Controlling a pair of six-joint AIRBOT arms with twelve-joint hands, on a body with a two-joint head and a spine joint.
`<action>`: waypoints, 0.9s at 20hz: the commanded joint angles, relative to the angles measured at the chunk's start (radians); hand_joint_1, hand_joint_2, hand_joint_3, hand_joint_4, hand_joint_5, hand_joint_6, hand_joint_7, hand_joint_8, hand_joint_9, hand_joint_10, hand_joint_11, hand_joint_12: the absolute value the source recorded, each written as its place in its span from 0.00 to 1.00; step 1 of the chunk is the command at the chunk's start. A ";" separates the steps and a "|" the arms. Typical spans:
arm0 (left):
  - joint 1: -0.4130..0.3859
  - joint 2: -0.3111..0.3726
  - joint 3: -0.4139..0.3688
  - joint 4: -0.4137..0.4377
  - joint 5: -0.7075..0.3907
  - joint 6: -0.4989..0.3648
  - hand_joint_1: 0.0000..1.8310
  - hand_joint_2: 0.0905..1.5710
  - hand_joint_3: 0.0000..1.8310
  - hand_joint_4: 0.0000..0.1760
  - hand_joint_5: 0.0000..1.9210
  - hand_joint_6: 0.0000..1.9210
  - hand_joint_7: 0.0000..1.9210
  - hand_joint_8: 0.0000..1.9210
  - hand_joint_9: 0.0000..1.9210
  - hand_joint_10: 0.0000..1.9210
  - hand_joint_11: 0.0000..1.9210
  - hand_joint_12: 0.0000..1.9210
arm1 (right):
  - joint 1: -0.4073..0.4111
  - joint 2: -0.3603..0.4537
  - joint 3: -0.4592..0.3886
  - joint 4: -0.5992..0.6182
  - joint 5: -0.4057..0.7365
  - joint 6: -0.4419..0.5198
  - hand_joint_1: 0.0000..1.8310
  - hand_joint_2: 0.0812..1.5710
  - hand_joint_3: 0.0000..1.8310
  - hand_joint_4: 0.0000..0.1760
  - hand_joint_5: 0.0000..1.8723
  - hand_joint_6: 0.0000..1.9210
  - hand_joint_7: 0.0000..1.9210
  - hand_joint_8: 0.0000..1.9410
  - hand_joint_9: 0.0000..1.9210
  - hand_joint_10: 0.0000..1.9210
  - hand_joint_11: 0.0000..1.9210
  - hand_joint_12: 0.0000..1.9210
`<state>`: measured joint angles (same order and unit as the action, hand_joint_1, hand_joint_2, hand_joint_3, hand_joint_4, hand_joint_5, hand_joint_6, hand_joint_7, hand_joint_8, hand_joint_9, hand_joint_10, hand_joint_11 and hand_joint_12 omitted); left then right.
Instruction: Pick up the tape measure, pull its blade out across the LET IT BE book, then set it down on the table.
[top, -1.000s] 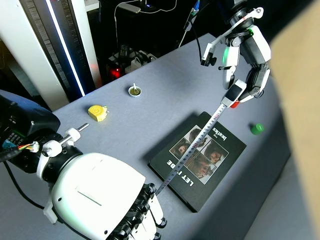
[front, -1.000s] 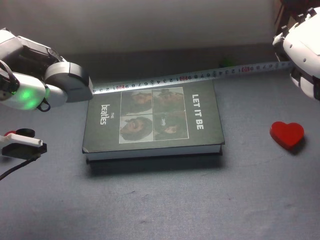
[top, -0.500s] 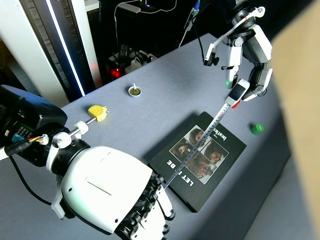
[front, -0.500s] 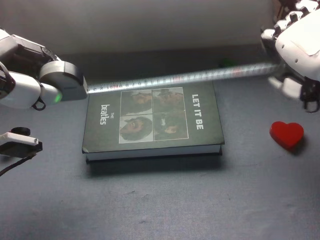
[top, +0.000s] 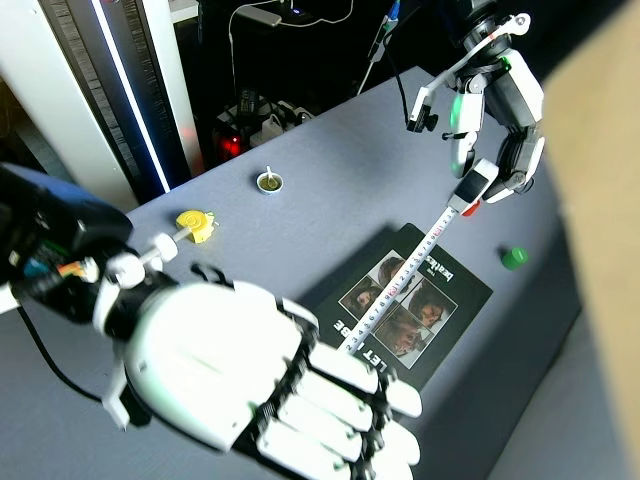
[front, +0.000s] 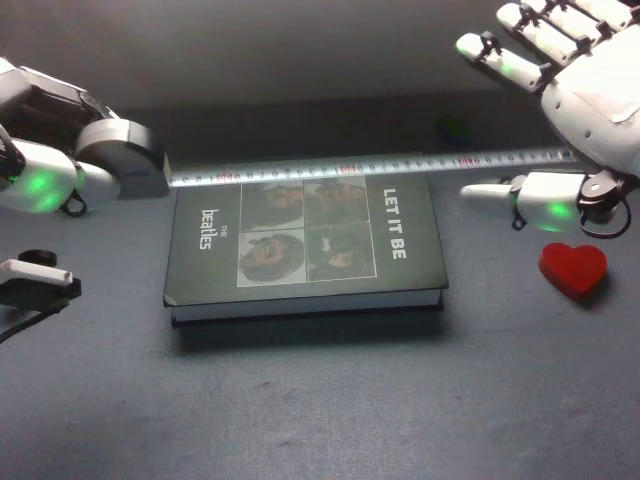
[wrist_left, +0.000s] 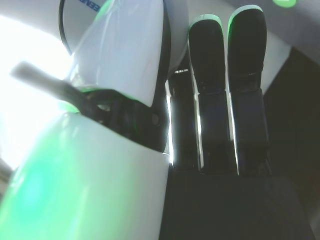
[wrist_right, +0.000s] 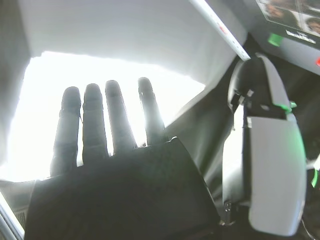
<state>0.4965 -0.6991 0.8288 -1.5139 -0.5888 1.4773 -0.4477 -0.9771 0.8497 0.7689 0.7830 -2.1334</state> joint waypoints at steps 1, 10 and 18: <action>0.004 0.012 0.012 0.050 -0.011 -0.027 0.75 0.69 0.00 0.00 0.49 0.47 0.50 0.51 0.47 0.68 0.44 0.66 | 0.025 0.015 -0.018 -0.057 0.099 0.003 0.03 0.58 0.00 0.83 0.00 0.00 0.00 0.00 0.00 0.00 0.00 0.02; 0.102 0.010 0.093 0.125 0.024 -0.129 0.75 0.69 0.00 0.00 0.49 0.47 0.51 0.50 0.48 0.67 0.45 0.65 | 0.133 0.061 -0.147 0.055 -0.030 0.011 0.02 0.62 0.01 0.81 0.00 0.00 0.00 0.00 0.00 0.00 0.01 0.03; 0.198 -0.035 0.183 0.199 -0.013 -0.312 0.75 0.69 0.00 0.00 0.48 0.48 0.51 0.51 0.47 0.68 0.44 0.66 | 0.115 0.051 -0.154 0.055 0.002 0.027 0.04 0.64 0.00 0.79 0.00 0.00 0.00 0.00 0.00 0.00 0.00 0.11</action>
<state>0.7033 -0.7391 1.0100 -1.3457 -0.5312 1.1759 -0.3412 -0.9283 0.6971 0.8829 0.6998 -2.1117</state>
